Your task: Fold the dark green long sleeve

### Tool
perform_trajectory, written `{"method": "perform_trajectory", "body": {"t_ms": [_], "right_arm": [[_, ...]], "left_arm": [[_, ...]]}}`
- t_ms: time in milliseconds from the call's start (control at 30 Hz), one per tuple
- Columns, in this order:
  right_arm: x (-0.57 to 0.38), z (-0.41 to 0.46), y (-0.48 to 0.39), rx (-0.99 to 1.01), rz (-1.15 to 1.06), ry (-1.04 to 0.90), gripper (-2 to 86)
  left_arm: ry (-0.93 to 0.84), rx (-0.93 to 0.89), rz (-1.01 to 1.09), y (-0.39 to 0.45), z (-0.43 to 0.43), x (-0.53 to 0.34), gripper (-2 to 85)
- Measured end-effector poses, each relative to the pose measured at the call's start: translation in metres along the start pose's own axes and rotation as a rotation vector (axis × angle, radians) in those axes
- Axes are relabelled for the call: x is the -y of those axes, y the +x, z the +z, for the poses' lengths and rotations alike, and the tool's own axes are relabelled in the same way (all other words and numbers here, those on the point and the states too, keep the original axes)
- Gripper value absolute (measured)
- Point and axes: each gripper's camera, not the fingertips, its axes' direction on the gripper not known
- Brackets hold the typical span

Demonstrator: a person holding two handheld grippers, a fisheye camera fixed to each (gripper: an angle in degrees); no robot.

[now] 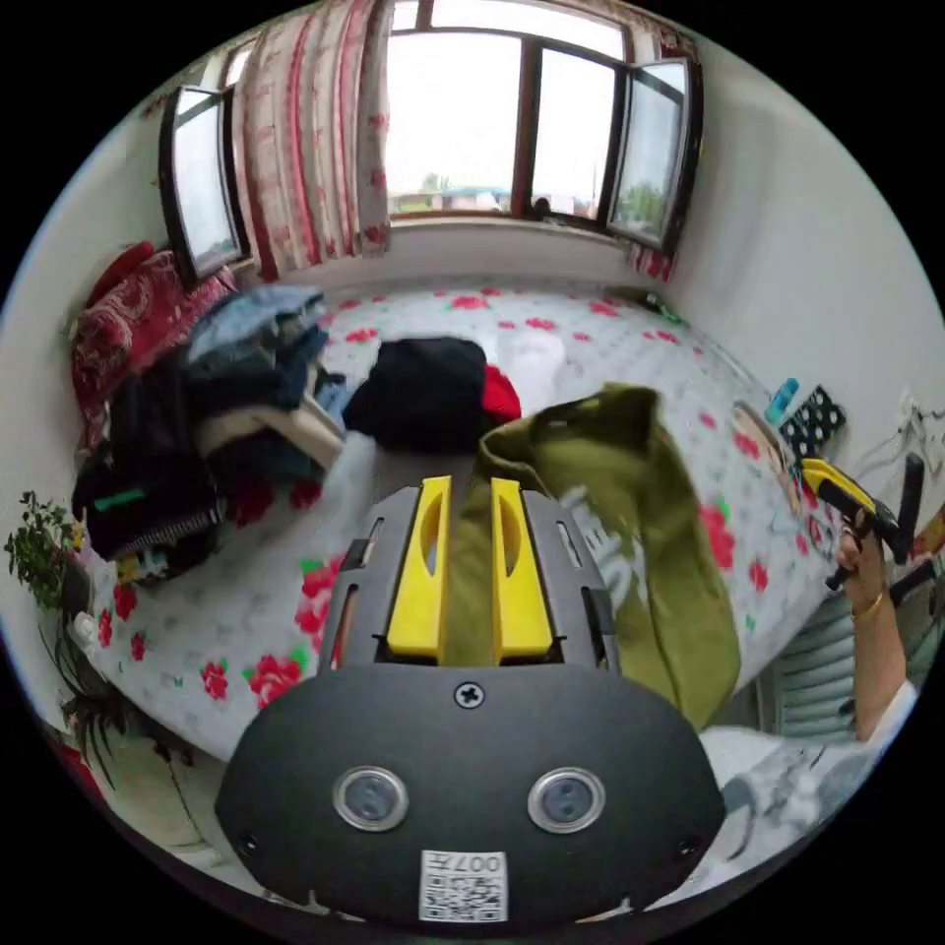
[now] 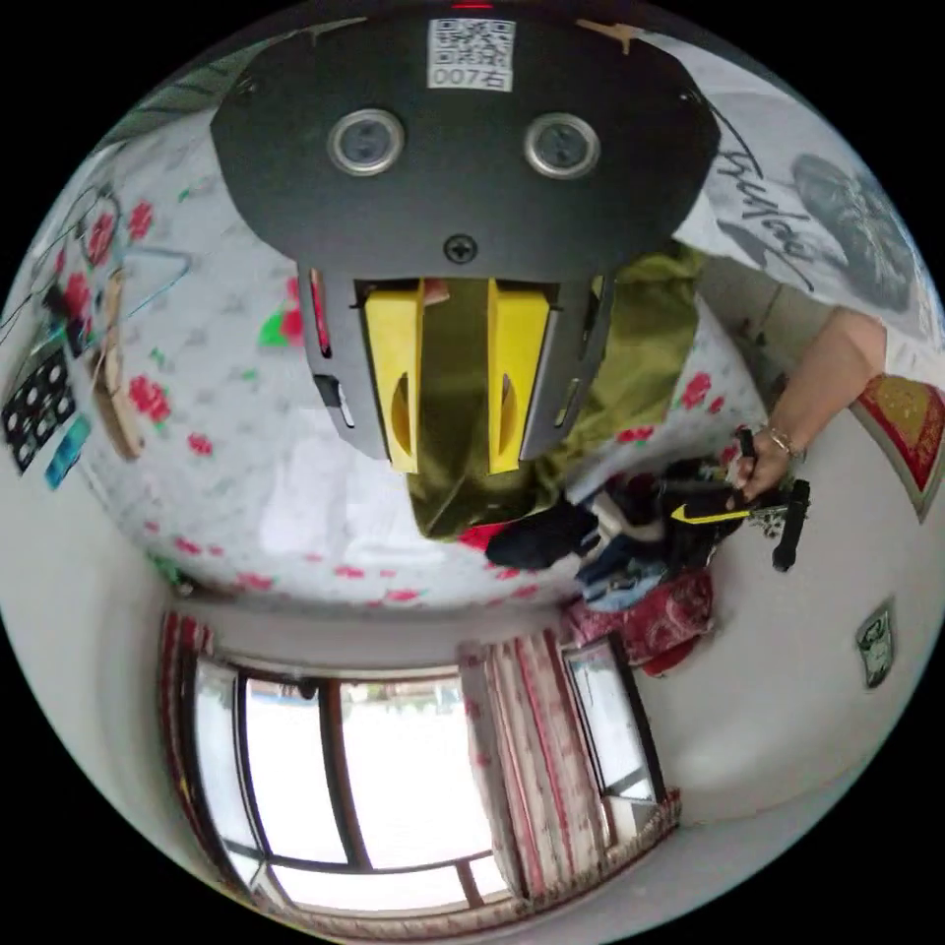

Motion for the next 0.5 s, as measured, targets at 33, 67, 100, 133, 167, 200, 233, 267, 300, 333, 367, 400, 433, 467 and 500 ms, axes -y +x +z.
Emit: {"method": "perform_trajectory", "body": {"t_ms": [33,67,100,133,167,200,233,267,300,333,367,400,433,467,500], "right_arm": [[-0.038,0.035,0.002,0.019,0.021,-0.099,7.1],[-0.056,0.052,0.002,0.026,0.032,-0.158,7.4],[-0.091,0.084,-0.001,0.044,0.054,-0.282,7.8],[-0.121,0.111,-0.008,0.073,0.054,-0.399,8.2],[-0.133,0.121,-0.012,0.081,0.044,-0.442,8.4],[-0.15,0.137,-0.022,0.078,0.01,-0.507,8.6],[-0.16,0.152,-0.03,0.056,-0.036,-0.566,8.7],[-0.163,0.159,-0.033,0.027,-0.056,-0.581,8.5],[-0.164,0.168,-0.036,-0.025,-0.105,-0.592,8.1],[-0.161,0.177,-0.036,-0.055,-0.159,-0.619,7.2],[-0.157,0.182,-0.034,-0.079,-0.18,-0.64,6.7],[-0.145,0.188,-0.025,-0.093,-0.212,-0.696,4.5],[-0.128,0.187,-0.011,-0.076,-0.208,-0.727,2.8],[-0.118,0.183,-0.003,-0.041,-0.201,-0.734,2.2],[-0.098,0.17,0.017,0.033,-0.178,-0.718,1.3]], "left_arm": [[-0.036,-0.028,0.017,0.001,0.015,-0.018,8.2],[-0.128,-0.082,0.044,0.007,0.044,-0.053,9.4],[-0.23,-0.136,0.061,0.015,0.072,-0.086,10.4],[-0.279,-0.162,0.071,0.02,0.085,-0.101,11.0],[-0.371,-0.204,0.086,0.031,0.109,-0.126,12.0],[-0.437,-0.225,0.117,0.042,0.128,-0.145,12.9],[-0.46,-0.218,0.142,0.047,0.137,-0.152,12.8],[-0.491,-0.169,0.219,0.059,0.152,-0.16,12.7],[-0.513,-0.081,0.308,0.07,0.166,-0.163,11.6],[-0.522,-0.058,0.353,0.073,0.17,-0.161,11.1],[-0.55,-0.072,0.395,0.072,0.176,-0.152,8.2],[-0.577,-0.072,0.393,0.063,0.179,-0.141,6.1],[-0.578,-0.095,0.381,0.055,0.178,-0.135,5.4],[-0.56,-0.2,0.334,0.032,0.171,-0.121,4.5],[-0.514,-0.308,0.261,0.002,0.158,-0.106,4.3]]}}
